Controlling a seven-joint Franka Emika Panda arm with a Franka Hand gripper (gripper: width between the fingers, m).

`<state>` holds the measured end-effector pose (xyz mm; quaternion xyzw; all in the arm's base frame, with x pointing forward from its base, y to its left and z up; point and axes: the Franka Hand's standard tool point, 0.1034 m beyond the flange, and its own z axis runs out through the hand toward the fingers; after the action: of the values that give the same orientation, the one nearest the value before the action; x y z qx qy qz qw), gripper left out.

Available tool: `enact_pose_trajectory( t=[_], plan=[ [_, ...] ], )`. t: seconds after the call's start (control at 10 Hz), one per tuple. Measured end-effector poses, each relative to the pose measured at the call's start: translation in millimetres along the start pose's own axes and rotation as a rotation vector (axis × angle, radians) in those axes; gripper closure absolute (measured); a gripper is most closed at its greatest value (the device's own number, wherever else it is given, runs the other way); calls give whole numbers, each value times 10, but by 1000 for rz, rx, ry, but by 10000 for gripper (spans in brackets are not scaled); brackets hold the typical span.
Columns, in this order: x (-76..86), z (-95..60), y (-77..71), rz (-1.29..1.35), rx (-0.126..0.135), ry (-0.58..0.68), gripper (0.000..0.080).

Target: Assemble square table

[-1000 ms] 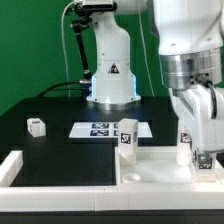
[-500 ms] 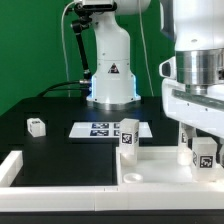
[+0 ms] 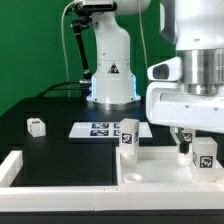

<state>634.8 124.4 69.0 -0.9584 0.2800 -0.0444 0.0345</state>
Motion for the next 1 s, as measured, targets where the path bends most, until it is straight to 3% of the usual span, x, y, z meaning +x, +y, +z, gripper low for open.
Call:
enact_pose_trajectory(
  t=[0.2,0.5,0.7,0.8,0.9,1.0],
  plan=[
    [0,-5,-18,-315,0,3,151],
    [5,6,-3,-351,0,7,151],
    [7,12,4,-349,-1,6,415],
    [29,14,37,-242,-5,7,415],
    [36,20,53,-157,-7,7,508],
    [41,21,61,-88,-8,7,508]
  ],
)
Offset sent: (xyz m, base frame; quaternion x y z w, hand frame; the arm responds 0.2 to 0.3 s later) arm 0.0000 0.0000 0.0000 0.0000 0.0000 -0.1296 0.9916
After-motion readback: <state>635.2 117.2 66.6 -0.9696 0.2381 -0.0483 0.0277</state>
